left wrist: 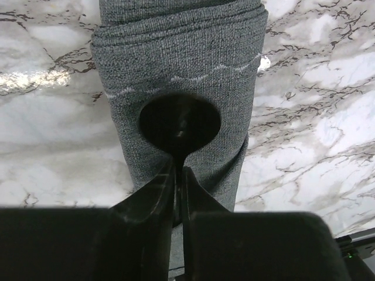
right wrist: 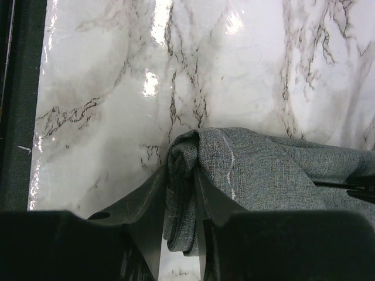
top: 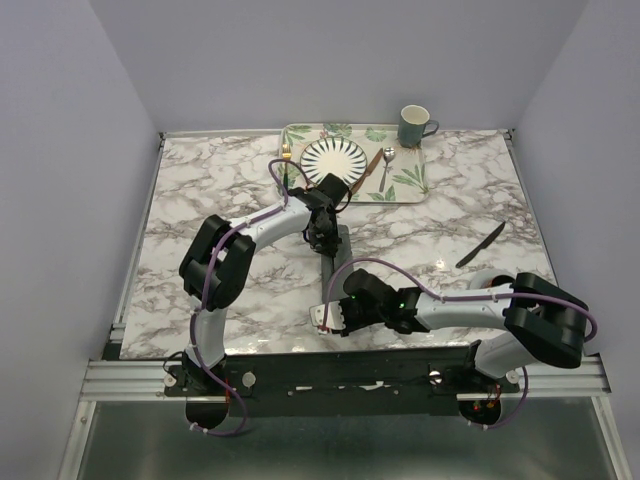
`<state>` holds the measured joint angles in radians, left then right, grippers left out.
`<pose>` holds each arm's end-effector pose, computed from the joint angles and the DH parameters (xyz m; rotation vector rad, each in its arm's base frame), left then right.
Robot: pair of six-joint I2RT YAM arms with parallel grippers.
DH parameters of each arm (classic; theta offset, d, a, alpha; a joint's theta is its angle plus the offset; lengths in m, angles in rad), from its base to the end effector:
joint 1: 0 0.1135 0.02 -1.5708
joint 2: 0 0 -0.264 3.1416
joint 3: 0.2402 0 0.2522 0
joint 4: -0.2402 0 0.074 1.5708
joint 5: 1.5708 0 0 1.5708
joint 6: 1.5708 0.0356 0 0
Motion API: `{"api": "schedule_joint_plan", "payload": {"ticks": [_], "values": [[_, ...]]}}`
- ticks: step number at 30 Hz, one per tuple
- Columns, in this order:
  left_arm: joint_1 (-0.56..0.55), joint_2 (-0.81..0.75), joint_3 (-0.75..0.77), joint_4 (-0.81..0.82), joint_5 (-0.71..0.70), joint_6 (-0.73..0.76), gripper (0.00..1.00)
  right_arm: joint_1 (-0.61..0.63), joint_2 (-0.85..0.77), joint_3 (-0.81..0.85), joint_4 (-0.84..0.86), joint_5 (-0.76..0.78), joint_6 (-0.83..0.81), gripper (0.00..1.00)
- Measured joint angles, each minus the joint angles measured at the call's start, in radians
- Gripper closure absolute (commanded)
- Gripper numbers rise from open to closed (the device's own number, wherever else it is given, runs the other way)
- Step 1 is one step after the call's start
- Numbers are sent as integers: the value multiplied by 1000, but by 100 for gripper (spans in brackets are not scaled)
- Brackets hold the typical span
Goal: Fold the napkin into a case and place the utensils inside
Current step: Insert the spoon into the folded napkin, then pick up the knife from the corner of the board.
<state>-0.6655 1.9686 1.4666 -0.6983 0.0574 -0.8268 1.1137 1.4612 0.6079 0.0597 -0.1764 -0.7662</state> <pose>0.3177 -0.2520 0.1895 -0.2164 2.8694 -0.4267 0.1153 0.2485 0.1531 -1.9720 1.3337 0.3756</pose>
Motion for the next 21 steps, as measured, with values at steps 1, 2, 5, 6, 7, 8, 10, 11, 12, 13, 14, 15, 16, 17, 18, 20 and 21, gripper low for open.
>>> {"api": "schedule_joint_plan", "payload": {"ticks": [1, 2, 5, 6, 7, 8, 10, 11, 12, 13, 14, 15, 16, 17, 18, 20, 21], "values": [[0, 0, 0, -1, 0, 0, 65, 0, 0, 0, 0, 0, -2, 62], [0, 0, 0, -2, 0, 2, 63, 0, -1, 0, 0, 1, -3, 61], [0, 0, 11, -11, 0, 10, 60, 0, -16, -1, -2, 1, -12, 57], [0, 0, 16, -10, 0, 11, 58, 0, -27, -1, -2, 0, -14, 56], [0, 0, 21, -11, 0, 15, 58, 0, -35, -1, -2, 0, -17, 54], [0, 0, 24, -11, 0, 16, 57, 0, -46, -1, -2, 0, -20, 54], [0, 0, 35, -13, -1, 22, 56, 0, -61, -1, -4, -1, -21, 51], [0, 0, 44, -15, -1, 27, 55, 0, -71, -1, -10, -4, -21, 50], [0, 0, 50, -15, -2, 31, 53, 0, -84, -1, -16, -8, -21, 49], [1, -2, 60, -16, -2, 40, 51, 0, -98, -1, -25, -13, -21, 46], [3, -4, 70, -16, -4, 48, 50, 0, -115, -1, -37, -19, -20, 45], [4, -7, 78, -18, -6, 56, 47, 0, -145, 2, -56, -24, -14, 44], [11, -16, 91, -17, -15, 71, 45, 0, -172, 5, -71, -24, -3, 41], [14, -25, 99, -16, -21, 80, 42, 0, -213, 11, -91, -23, 15, 41], [19, -39, 106, -13, -31, 96, 39, 0, -246, 19, -107, -20, 37, 40], [43, -82, 121, 4, -56, 130, 34, -9, -312, 39, -135, -8, 76, 39], [56, -98, 126, 10, -66, 141, 31, -17, -341, 50, -152, -3, 97, 37]]}}
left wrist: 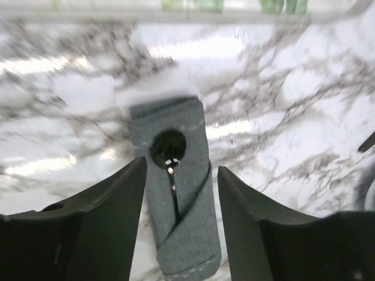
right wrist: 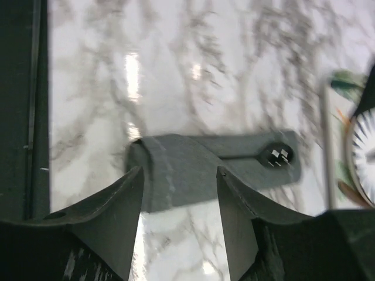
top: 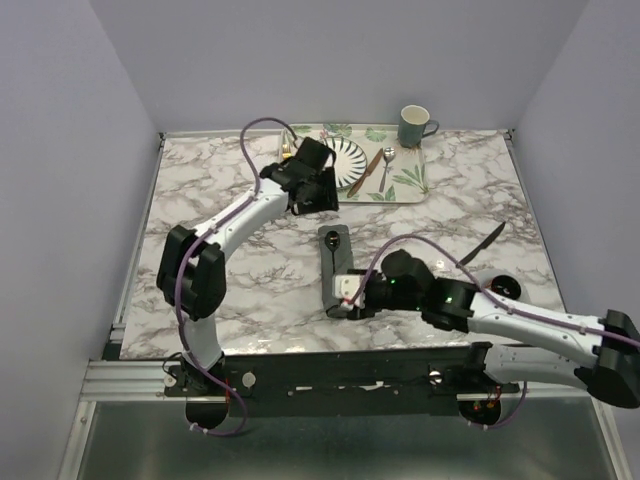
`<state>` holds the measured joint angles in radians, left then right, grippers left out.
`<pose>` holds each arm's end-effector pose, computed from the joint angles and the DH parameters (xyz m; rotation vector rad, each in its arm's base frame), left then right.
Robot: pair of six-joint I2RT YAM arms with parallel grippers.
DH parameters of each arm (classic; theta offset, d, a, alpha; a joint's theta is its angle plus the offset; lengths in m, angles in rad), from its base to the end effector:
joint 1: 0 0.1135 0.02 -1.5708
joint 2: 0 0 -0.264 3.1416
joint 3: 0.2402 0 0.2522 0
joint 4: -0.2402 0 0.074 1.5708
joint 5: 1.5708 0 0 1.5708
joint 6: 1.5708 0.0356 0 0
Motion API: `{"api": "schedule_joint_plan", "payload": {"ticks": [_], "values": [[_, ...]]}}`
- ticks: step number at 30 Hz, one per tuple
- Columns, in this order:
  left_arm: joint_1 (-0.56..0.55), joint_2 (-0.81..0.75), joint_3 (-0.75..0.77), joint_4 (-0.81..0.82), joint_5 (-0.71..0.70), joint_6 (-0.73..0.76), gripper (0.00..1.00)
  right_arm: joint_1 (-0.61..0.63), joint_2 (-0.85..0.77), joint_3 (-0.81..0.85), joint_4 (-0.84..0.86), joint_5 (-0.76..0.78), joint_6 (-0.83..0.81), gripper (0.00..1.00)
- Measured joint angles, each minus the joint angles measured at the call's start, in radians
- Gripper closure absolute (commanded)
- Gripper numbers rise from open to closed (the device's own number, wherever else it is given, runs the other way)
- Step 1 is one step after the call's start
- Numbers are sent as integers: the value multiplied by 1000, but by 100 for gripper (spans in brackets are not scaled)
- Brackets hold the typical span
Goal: Fold the napkin into a case and place the utensils inside
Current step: Pick up the knife from the corner of the board.
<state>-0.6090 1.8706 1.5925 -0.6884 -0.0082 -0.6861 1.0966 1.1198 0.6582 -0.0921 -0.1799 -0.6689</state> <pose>0.3383 -0.2356 0.2660 -0.1040 2.6112 -0.4828 0.1056 0.2197 0.2384 -1.7246 1.2782 0.4426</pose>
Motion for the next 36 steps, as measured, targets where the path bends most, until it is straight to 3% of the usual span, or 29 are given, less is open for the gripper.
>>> {"api": "schedule_joint_plan", "payload": {"ticks": [4, 8, 14, 19, 23, 36], "values": [[104, -79, 27, 68, -48, 58, 32, -156, -125, 90, -109, 22, 150, 36], [205, -128, 51, 160, -103, 121, 34, -446, -127, 232, -244, 31, 295, 36], [214, -144, 70, 241, -171, 223, 34, -905, 151, 470, -523, 41, 579, 42], [212, -155, 52, 288, -217, 260, 34, -1168, 356, 513, -671, 74, 767, 42], [215, -172, 22, 299, -240, 271, 34, -1265, 424, 503, -740, 88, 855, 42], [256, -195, -37, 285, -247, 280, 36, -1340, 650, 536, -728, 131, 906, 44]]}}
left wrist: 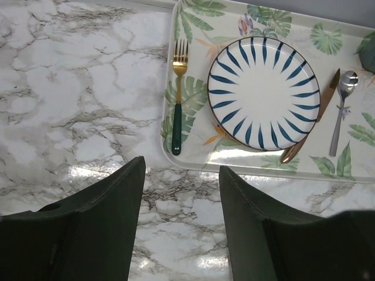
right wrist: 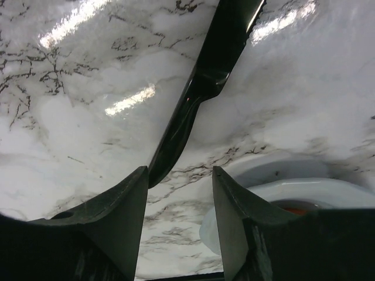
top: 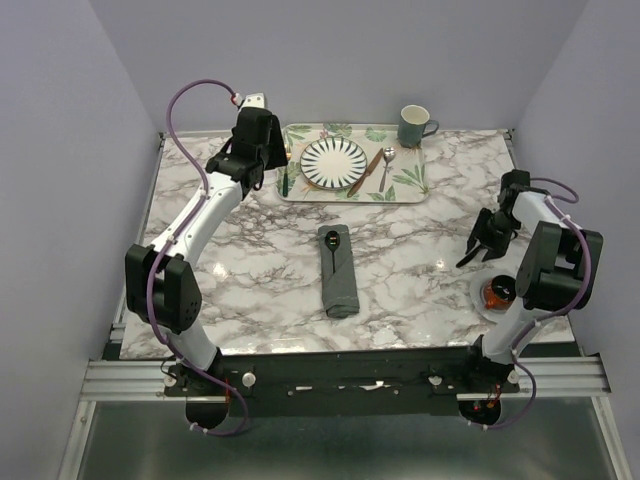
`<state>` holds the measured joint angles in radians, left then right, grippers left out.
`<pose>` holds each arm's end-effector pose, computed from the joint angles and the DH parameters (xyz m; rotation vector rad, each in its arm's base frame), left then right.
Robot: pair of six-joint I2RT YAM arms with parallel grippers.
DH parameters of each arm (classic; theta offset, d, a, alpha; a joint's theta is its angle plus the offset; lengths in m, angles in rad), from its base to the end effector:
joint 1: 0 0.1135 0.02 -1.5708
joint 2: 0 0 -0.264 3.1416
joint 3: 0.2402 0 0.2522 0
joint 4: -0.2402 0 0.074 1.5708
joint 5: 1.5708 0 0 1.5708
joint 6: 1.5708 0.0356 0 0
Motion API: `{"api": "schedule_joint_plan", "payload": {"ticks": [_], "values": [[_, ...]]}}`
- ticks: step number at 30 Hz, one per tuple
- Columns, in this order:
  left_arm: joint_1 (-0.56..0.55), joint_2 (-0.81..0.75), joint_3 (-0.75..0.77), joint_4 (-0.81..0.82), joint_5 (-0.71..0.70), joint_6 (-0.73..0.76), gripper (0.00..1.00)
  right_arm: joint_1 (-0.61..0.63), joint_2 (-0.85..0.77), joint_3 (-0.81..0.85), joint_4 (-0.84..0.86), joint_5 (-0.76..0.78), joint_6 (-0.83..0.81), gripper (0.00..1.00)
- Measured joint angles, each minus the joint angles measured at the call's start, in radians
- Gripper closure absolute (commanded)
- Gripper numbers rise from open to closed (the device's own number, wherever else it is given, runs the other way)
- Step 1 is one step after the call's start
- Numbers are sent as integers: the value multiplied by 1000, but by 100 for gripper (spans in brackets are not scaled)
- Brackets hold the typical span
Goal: Fold the napkin into a case and place the utensils inside
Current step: Pick up the knife from the corner of the board.
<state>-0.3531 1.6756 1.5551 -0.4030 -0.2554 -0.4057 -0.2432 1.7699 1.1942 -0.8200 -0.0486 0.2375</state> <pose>0.3709 -0.1271 0.3520 -0.2084 2.0711 -0.1964 0.3202 -0.0777 0.1814 0.6998 2.8818 0.0713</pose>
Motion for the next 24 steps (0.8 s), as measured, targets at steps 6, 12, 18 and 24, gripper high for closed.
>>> {"api": "schedule_joint_plan", "payload": {"ticks": [6, 12, 18, 24], "values": [[9, 0, -1, -1, 1, -6, 36, -2, 33, 29, 19, 42, 9, 47], [9, 0, 0, -5, 1, -5, 36, -1, 119, 100, 40, 82, 10, 51], [11, 0, 0, -14, 1, -5, 36, -1, 166, 138, 45, 88, 10, 59], [16, 2, 0, -33, 1, -7, 36, 4, 167, 140, 45, 80, 11, 82]]}}
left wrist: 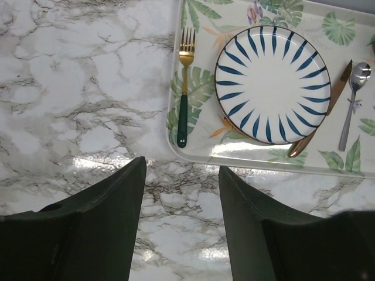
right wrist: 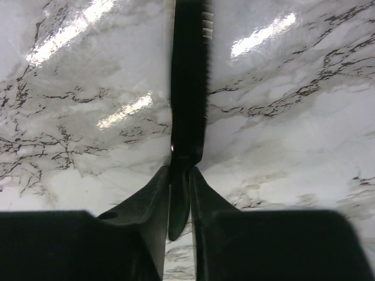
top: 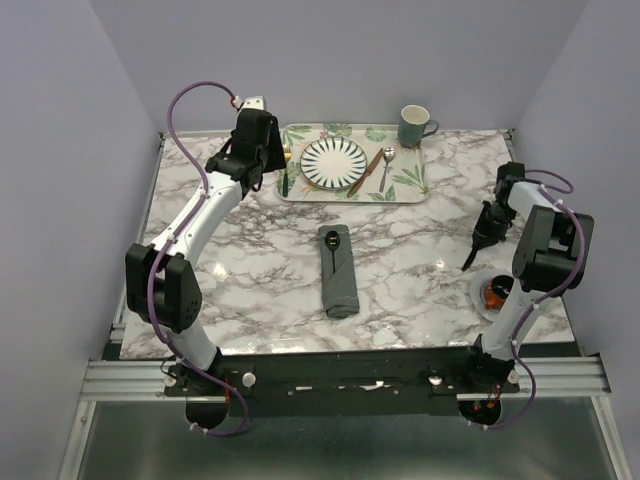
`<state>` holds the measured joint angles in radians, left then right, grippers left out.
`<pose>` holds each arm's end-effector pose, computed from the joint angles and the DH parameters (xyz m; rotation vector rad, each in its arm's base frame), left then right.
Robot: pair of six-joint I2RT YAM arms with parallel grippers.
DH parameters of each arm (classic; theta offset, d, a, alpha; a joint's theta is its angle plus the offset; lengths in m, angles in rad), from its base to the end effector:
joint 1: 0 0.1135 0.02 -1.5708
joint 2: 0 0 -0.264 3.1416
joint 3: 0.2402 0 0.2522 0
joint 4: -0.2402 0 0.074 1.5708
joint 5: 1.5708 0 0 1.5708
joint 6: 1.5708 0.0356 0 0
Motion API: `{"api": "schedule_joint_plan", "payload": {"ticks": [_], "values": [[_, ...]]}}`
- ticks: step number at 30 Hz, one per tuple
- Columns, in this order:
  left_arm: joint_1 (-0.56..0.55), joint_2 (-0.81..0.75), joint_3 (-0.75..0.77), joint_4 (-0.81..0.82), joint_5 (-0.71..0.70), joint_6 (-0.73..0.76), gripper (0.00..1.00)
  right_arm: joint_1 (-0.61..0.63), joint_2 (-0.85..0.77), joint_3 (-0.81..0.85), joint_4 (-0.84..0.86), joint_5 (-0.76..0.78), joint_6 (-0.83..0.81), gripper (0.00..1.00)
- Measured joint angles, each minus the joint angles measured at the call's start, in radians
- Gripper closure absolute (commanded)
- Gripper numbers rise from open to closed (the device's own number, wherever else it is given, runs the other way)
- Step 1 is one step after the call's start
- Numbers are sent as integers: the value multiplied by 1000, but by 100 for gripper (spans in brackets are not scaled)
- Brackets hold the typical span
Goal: Fold the napkin into a case and place the utensils inside
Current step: Pick up the knife from the corner of the board.
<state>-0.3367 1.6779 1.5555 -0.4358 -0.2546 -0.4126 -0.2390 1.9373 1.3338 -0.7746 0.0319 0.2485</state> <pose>0.3717 -0.1206 0.3482 -0.2295 2.1015 -0.1767 0.3605 -0.0890 0.1628 0.7160 2.8602 -0.0457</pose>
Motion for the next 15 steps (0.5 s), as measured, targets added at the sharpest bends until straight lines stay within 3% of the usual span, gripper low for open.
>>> {"api": "schedule_joint_plan", "payload": {"ticks": [5, 11, 15], "values": [[10, 9, 0, -13, 0, -3, 36, 13, 0, -1, -1, -6, -5, 99], [23, 11, 0, -16, 0, -6, 36, 16, -42, -44, -12, -21, -6, 100], [27, 11, -3, -12, 9, -21, 35, 32, -163, -85, -43, -68, -6, 100]]}}
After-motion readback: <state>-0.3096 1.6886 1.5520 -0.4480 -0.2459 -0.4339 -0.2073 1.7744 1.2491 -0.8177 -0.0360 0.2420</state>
